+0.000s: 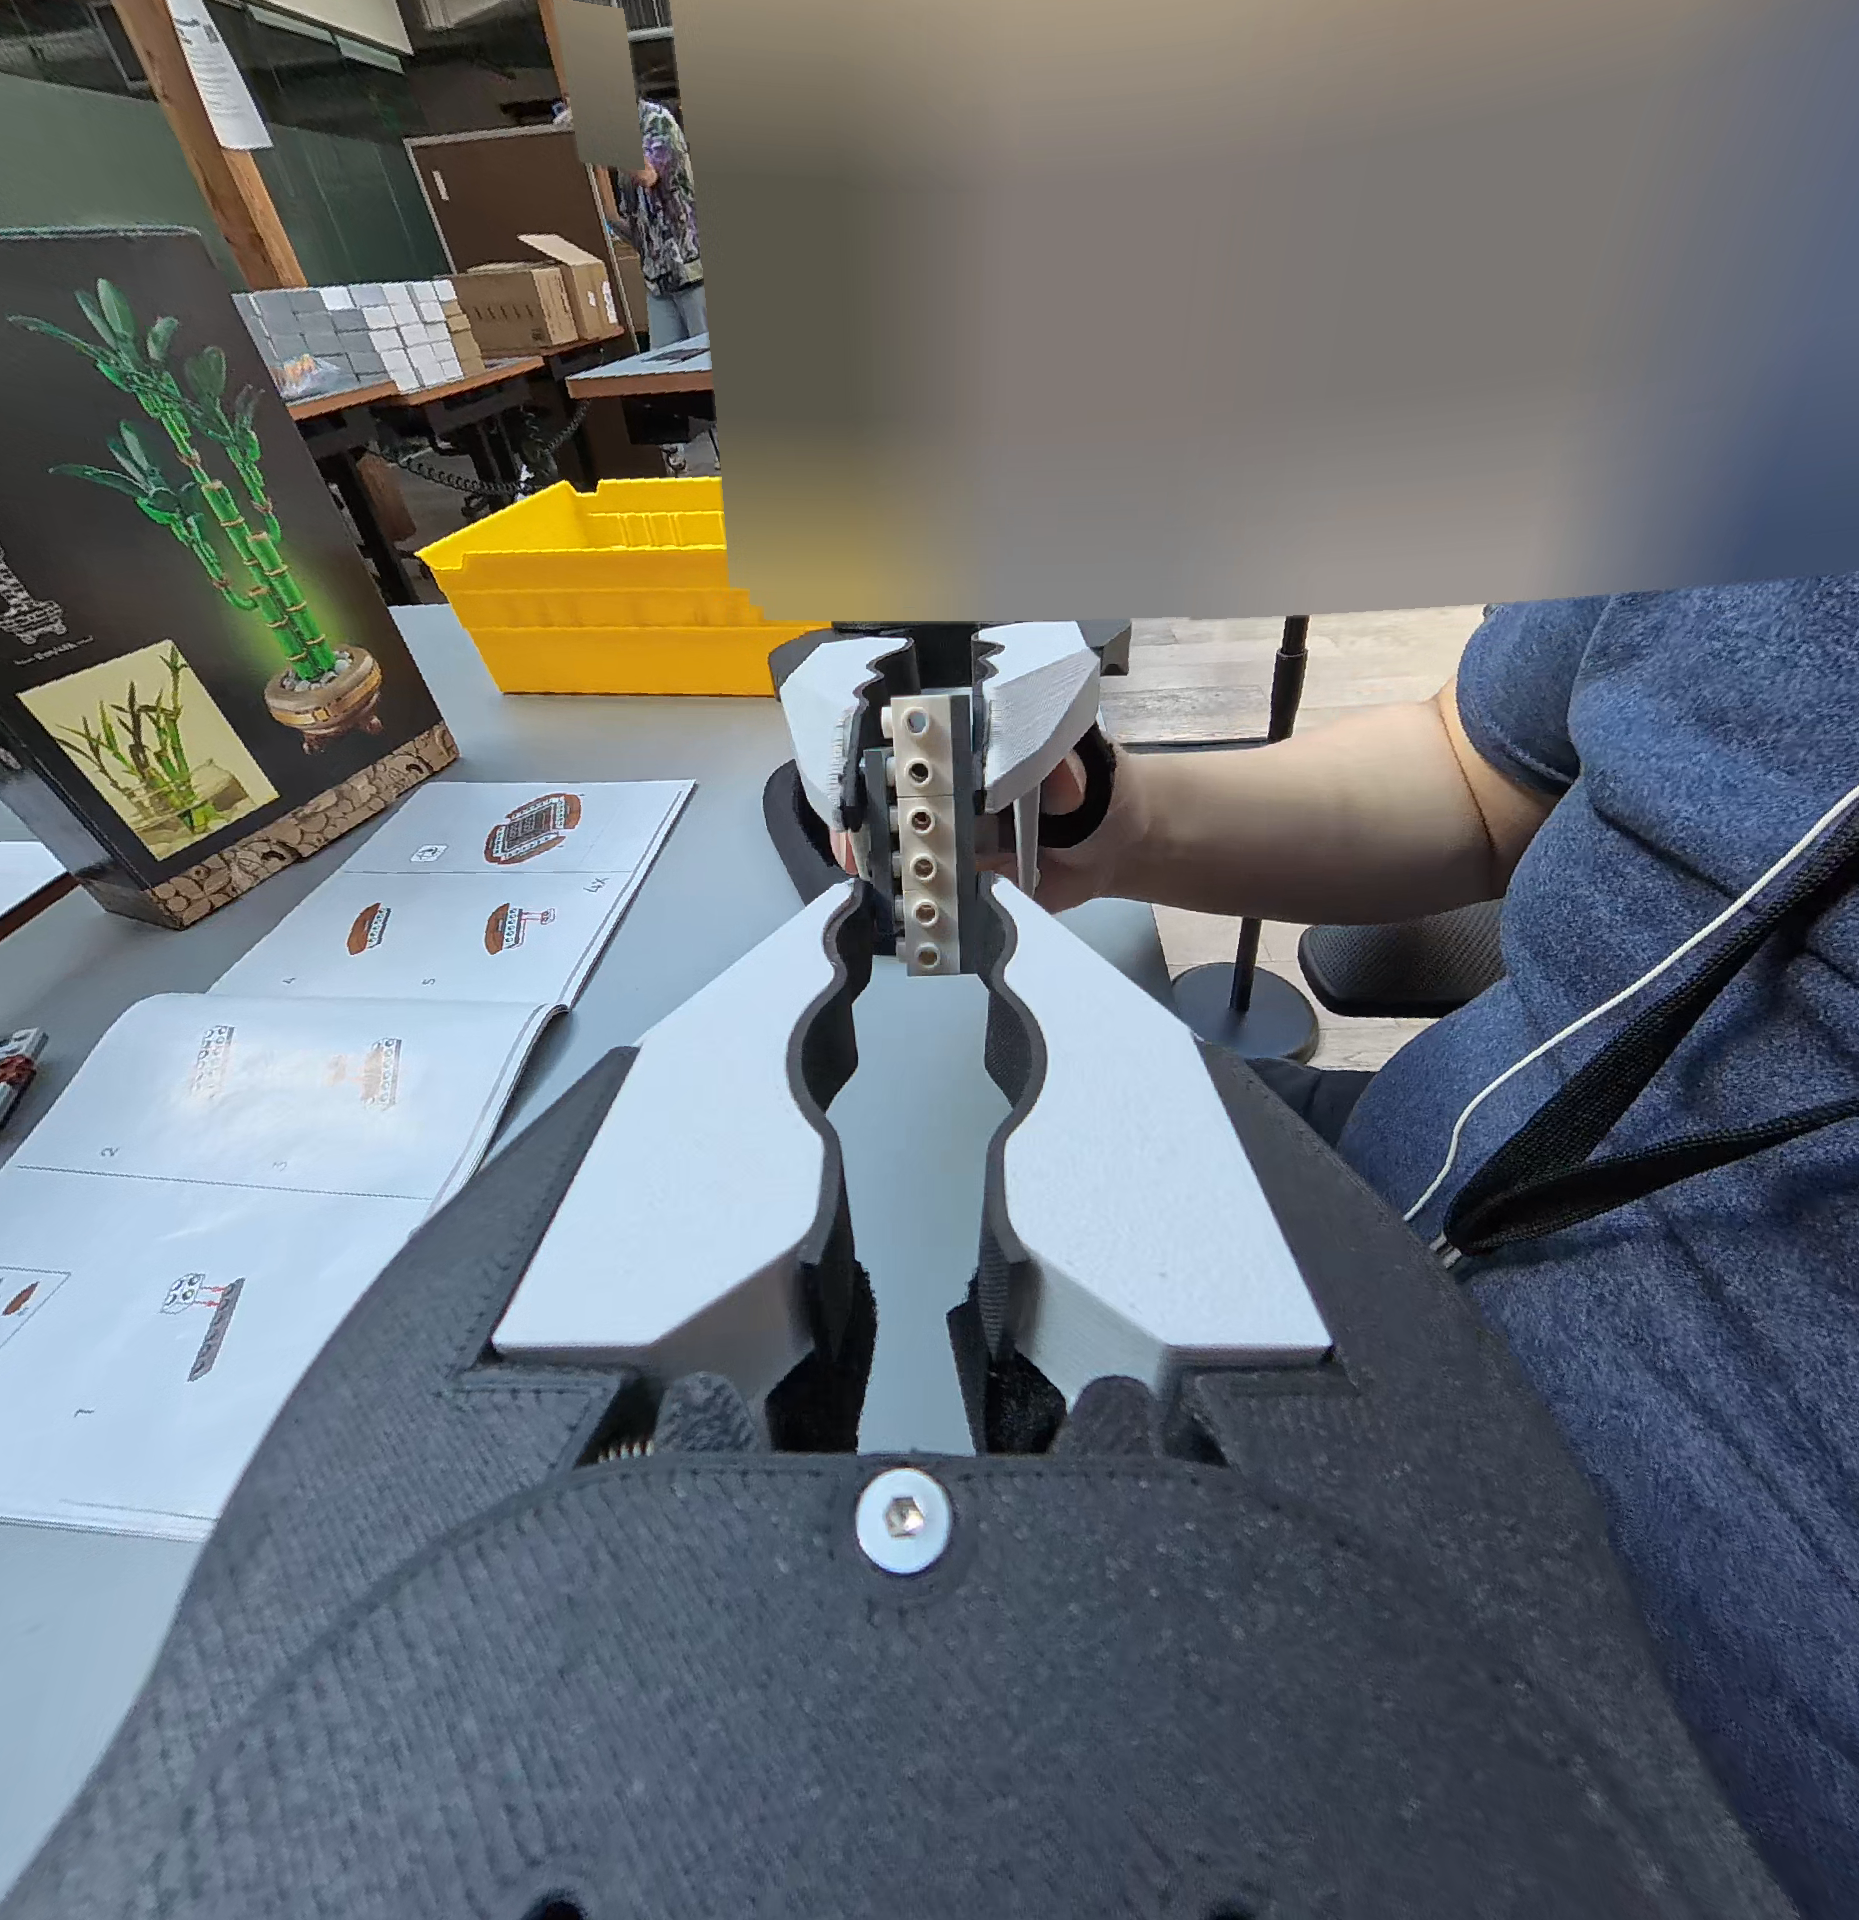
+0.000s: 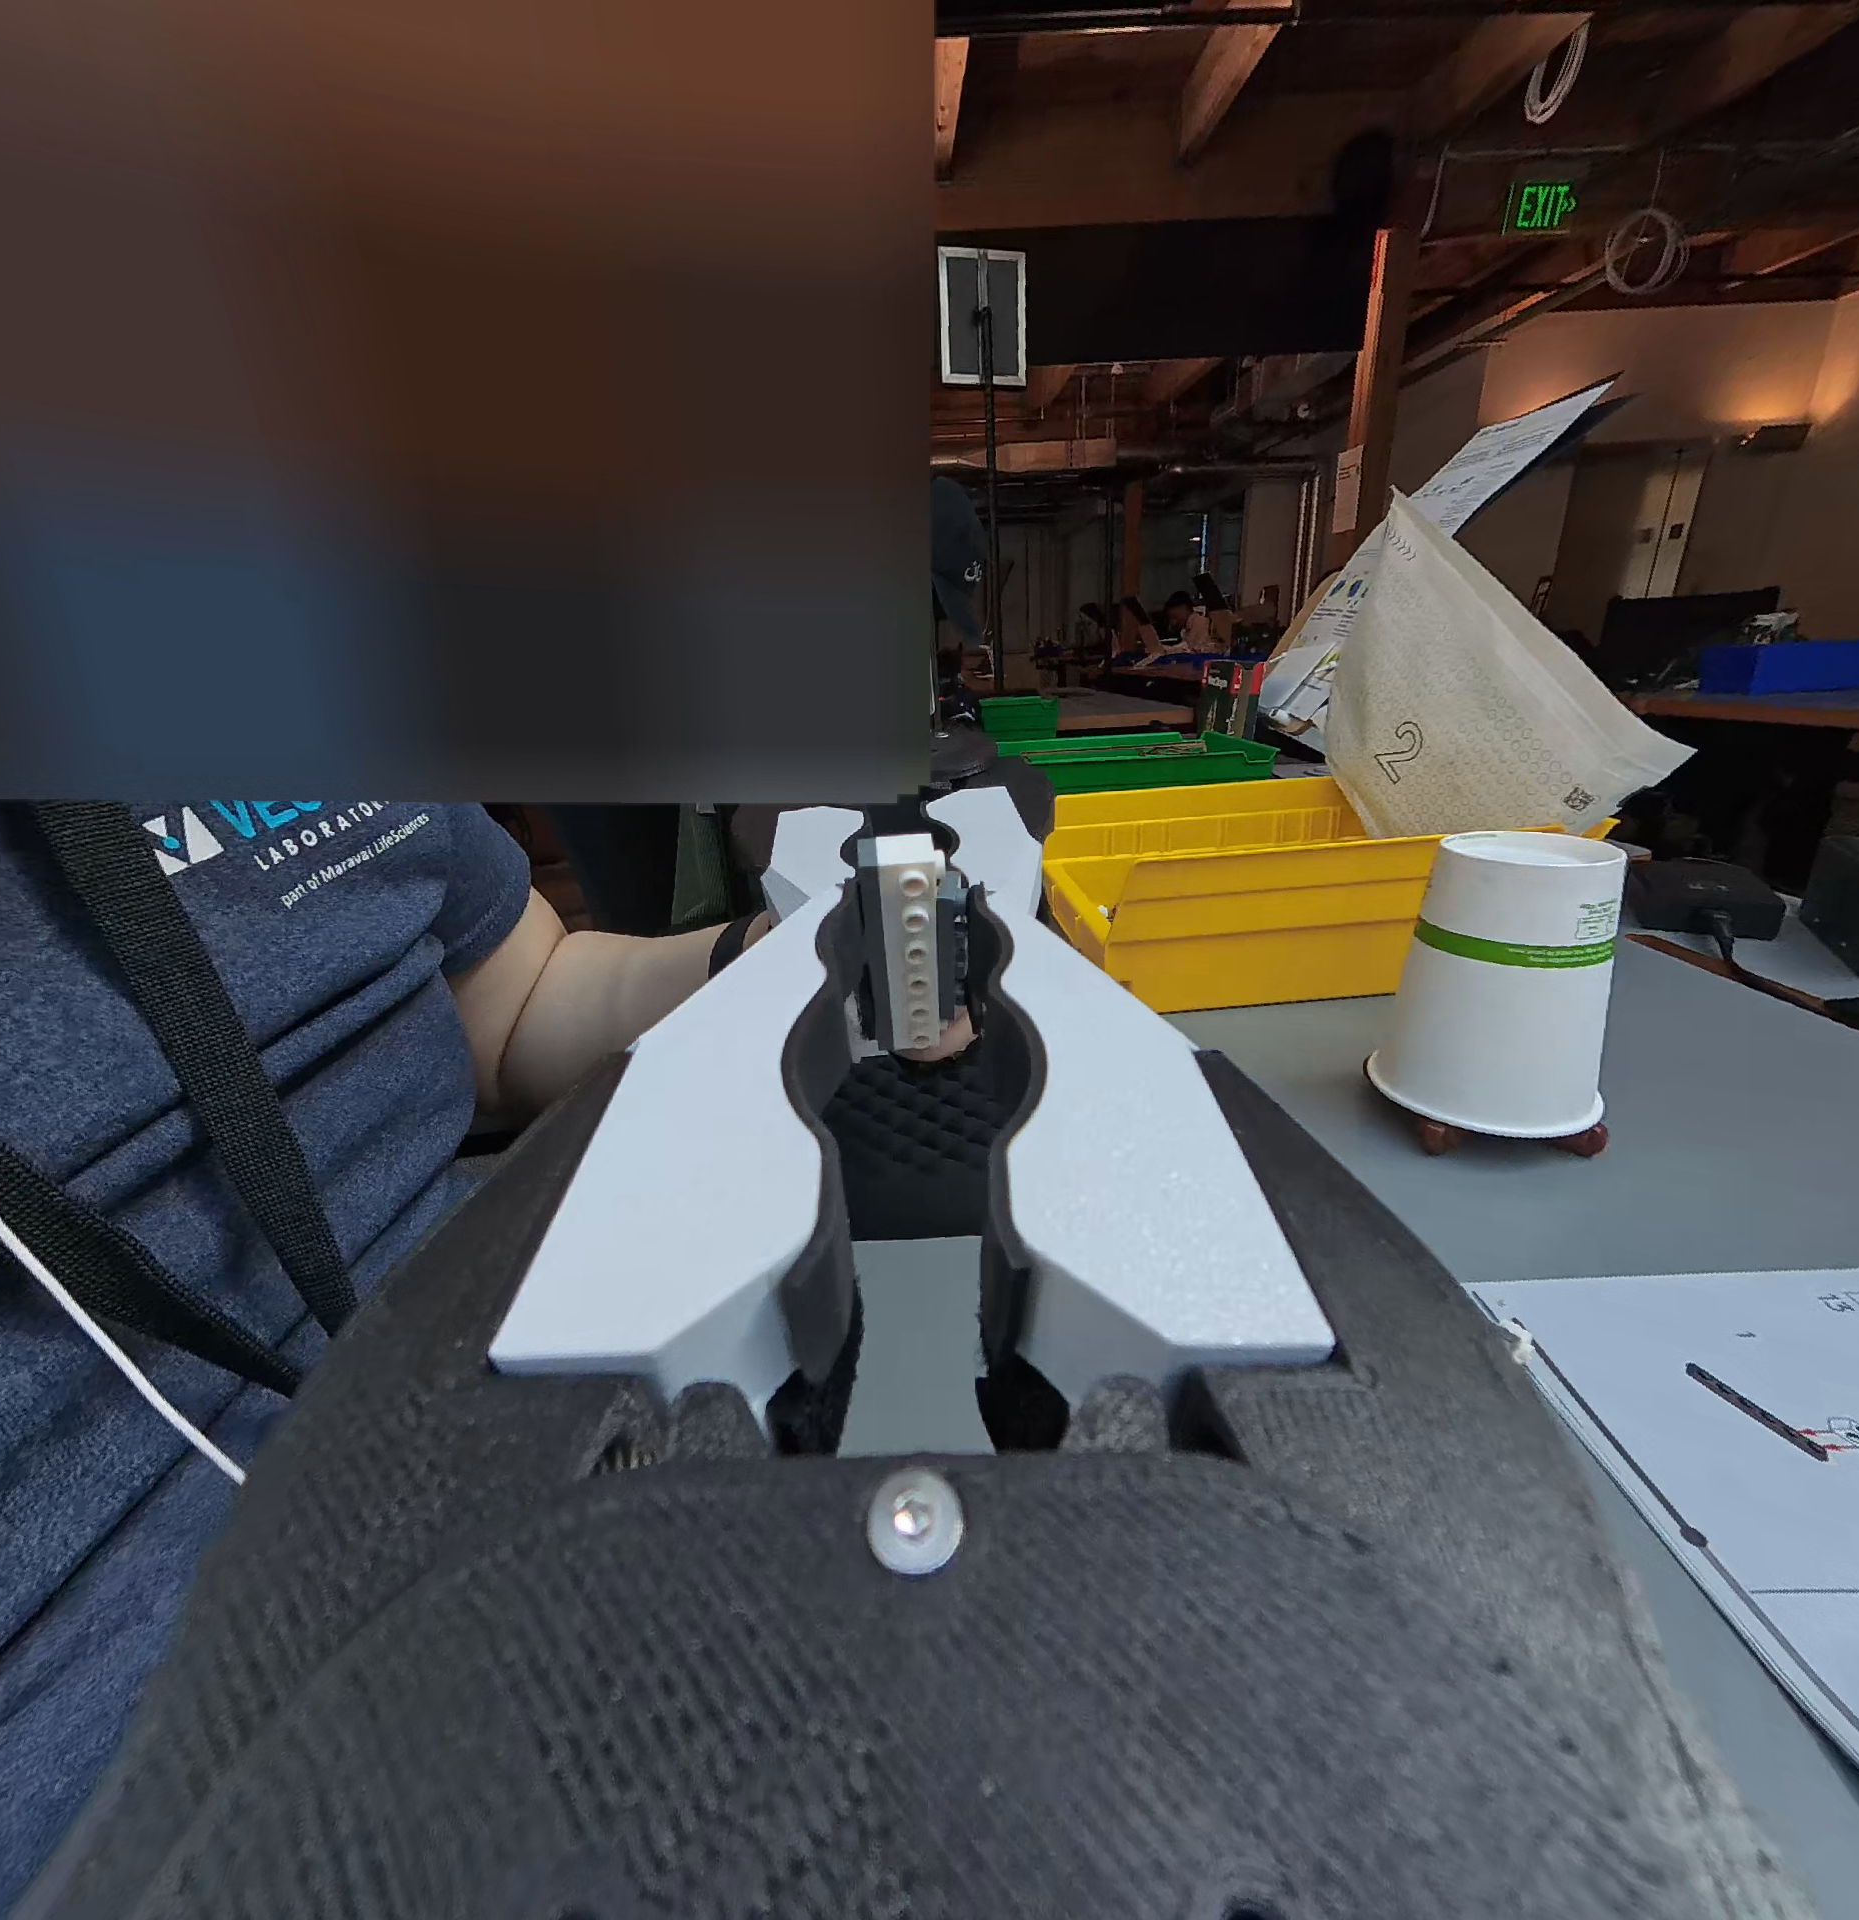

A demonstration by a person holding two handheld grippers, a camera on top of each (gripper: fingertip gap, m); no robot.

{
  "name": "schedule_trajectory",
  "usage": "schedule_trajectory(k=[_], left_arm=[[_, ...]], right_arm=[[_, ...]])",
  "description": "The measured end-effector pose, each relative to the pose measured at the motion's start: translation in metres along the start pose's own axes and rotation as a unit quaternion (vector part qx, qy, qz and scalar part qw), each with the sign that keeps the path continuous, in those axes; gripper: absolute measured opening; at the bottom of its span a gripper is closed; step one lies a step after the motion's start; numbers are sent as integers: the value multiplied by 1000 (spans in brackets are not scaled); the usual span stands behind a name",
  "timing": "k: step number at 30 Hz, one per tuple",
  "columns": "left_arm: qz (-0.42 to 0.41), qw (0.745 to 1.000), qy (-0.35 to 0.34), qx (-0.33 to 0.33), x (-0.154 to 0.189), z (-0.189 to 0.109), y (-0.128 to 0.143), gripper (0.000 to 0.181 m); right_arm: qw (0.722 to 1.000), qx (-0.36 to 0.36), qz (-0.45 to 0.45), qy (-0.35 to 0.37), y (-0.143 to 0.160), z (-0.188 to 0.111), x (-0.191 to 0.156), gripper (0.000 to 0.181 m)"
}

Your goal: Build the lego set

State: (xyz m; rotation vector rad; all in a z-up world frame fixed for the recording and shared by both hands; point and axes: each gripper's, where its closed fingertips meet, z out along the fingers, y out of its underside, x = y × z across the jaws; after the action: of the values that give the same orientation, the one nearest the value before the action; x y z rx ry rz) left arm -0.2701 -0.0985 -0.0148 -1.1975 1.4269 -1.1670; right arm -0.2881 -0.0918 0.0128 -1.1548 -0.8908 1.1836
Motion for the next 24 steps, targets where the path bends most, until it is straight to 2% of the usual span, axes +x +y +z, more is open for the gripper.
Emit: schedule_trajectory(k=[5, 11, 15, 24], left_arm=[[-17, 1000, 15, 19, 4, 2, -3, 17], [6, 998, 34, 55, 15, 2, -14, 17], [26, 995, 41, 85, 21, 2, -21, 17], [74, 986, 45, 145, 30, -7, -37, 17]], right_arm=[[1000, -3, -3, -11, -1, -2, -5, 19], [999, 5, -36, -7, -10, 1, -17, 18], [996, -19, -91, 18, -9, 9, -23, 19], [979, -23, -187, 74, -23, 18, -33, 20]])
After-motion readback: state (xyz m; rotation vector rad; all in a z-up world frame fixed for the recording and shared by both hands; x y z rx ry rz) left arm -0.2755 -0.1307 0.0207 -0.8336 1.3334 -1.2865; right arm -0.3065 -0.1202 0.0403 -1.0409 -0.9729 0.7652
